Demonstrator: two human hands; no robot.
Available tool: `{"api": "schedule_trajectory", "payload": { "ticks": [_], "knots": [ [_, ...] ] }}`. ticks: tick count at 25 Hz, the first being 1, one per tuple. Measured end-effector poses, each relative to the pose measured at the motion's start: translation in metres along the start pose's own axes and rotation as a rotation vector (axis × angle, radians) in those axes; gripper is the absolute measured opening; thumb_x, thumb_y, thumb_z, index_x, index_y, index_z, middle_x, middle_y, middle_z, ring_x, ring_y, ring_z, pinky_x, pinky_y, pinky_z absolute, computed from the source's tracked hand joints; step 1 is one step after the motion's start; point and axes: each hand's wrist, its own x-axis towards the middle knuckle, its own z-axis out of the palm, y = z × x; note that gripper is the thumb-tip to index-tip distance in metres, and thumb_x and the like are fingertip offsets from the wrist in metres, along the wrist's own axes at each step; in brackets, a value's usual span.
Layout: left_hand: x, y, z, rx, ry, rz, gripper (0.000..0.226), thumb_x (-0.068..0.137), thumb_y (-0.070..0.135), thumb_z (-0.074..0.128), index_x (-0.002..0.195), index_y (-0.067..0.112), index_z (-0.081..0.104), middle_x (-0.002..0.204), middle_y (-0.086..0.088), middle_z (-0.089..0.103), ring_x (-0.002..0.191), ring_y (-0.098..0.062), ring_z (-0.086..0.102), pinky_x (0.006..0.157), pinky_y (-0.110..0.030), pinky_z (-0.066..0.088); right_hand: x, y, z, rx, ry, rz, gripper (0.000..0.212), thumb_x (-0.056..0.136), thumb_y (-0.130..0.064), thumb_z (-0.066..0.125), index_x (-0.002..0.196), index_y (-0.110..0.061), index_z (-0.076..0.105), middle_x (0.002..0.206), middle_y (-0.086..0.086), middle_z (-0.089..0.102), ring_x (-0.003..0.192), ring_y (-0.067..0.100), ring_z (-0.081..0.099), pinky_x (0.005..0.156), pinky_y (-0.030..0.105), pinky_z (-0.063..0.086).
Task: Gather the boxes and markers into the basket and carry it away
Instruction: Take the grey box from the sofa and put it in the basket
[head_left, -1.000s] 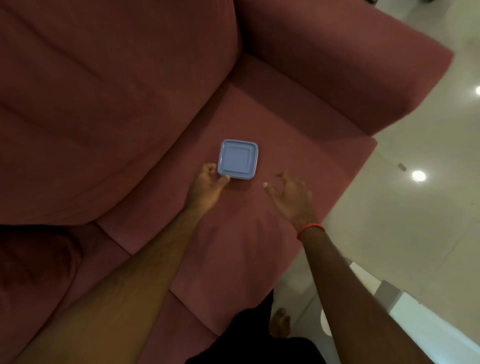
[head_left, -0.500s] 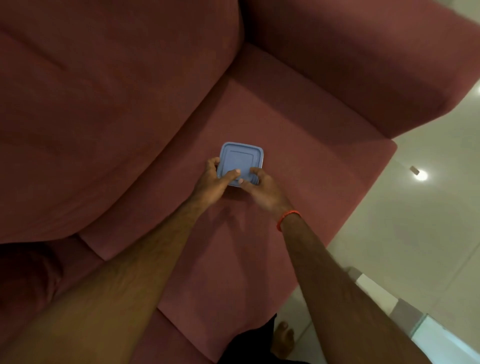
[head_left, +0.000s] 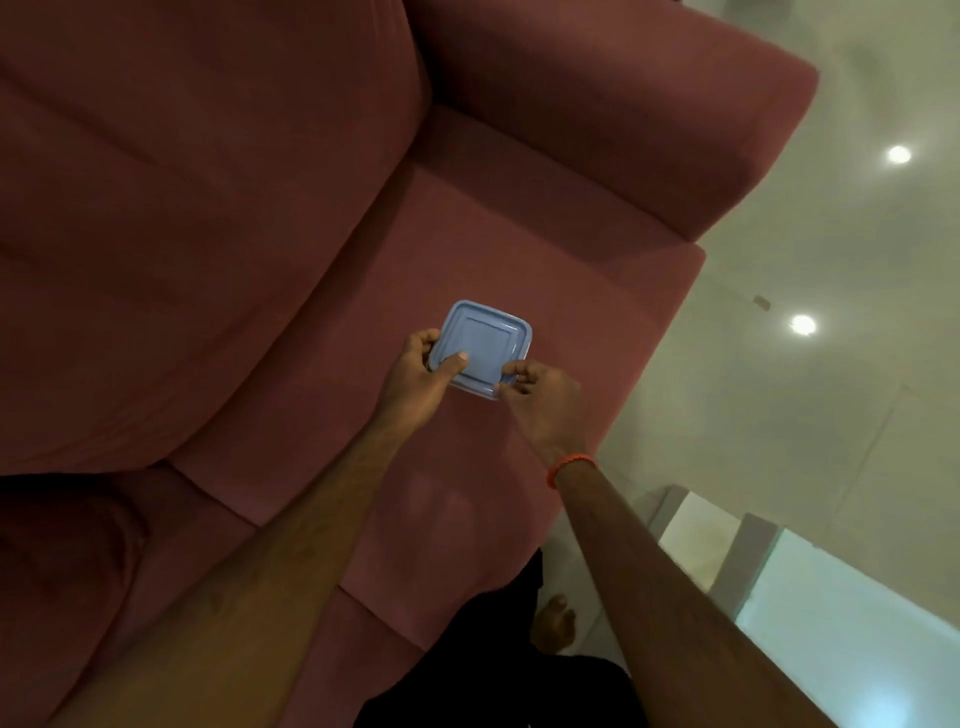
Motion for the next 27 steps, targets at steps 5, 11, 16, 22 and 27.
{"api": "schedule_trajectory", "payload": {
  "ticks": [5,11,16,22,27],
  "knots": [
    [-0.078,0.025,0.016,0.123,-0.025,0.060,0.043,0.090,0.031,0.070,0.123,0.014,0.049,0.109,0.004,0.055,0.088,-0.006,0.056,0.072,-0.020,0.045,-0.068,0.016,-0.051,-0.001,0.013,-0.066,0.025,0.077,-0.010,0.078,0.102,-0.011,0.073,0.081,0.000,0.065,0.072,0.010,0.060,0.081,0.033,0.058],
    [-0.178,0.055,0.031,0.241,-0.054,0.185,0.035,0.092,0.036,0.067,0.116,0.019,0.049,0.108,0.008,0.055,0.083,0.002,0.053,0.067,-0.024,0.044,-0.163,0.024,-0.116,0.084,0.084,-0.106,0.048,0.073,-0.004,0.078,0.117,-0.013,0.059,0.074,-0.006,0.056,0.062,0.006,0.055,0.063,0.023,0.053],
    [-0.254,0.058,0.052,0.307,-0.101,0.272,0.032,0.090,0.037,0.067,0.111,0.021,0.049,0.105,0.007,0.057,0.084,-0.007,0.059,0.069,-0.030,0.049,-0.242,0.048,-0.151,0.180,0.129,-0.081,0.072,0.073,-0.005,0.075,0.134,-0.019,0.039,0.078,0.001,0.059,0.063,0.011,0.057,0.049,0.012,0.046],
    [-0.316,0.058,0.074,0.375,-0.184,0.392,0.032,0.089,0.038,0.068,0.106,0.018,0.051,0.106,-0.001,0.060,0.089,-0.019,0.063,0.074,-0.040,0.055,-0.315,0.077,-0.171,0.179,0.270,-0.047,0.076,0.074,-0.004,0.075,0.137,-0.012,0.035,0.076,-0.001,0.058,0.061,0.004,0.057,0.048,0.009,0.046],
    [-0.344,0.053,0.098,0.455,-0.273,0.495,0.028,0.089,0.033,0.070,0.100,0.017,0.051,0.097,0.001,0.058,0.081,-0.013,0.057,0.064,-0.026,0.045,-0.358,0.103,-0.179,0.196,0.366,0.032,0.074,0.073,-0.007,0.076,0.135,-0.014,0.037,0.090,0.008,0.065,0.073,0.017,0.065,0.060,0.025,0.057]
  ]
}}
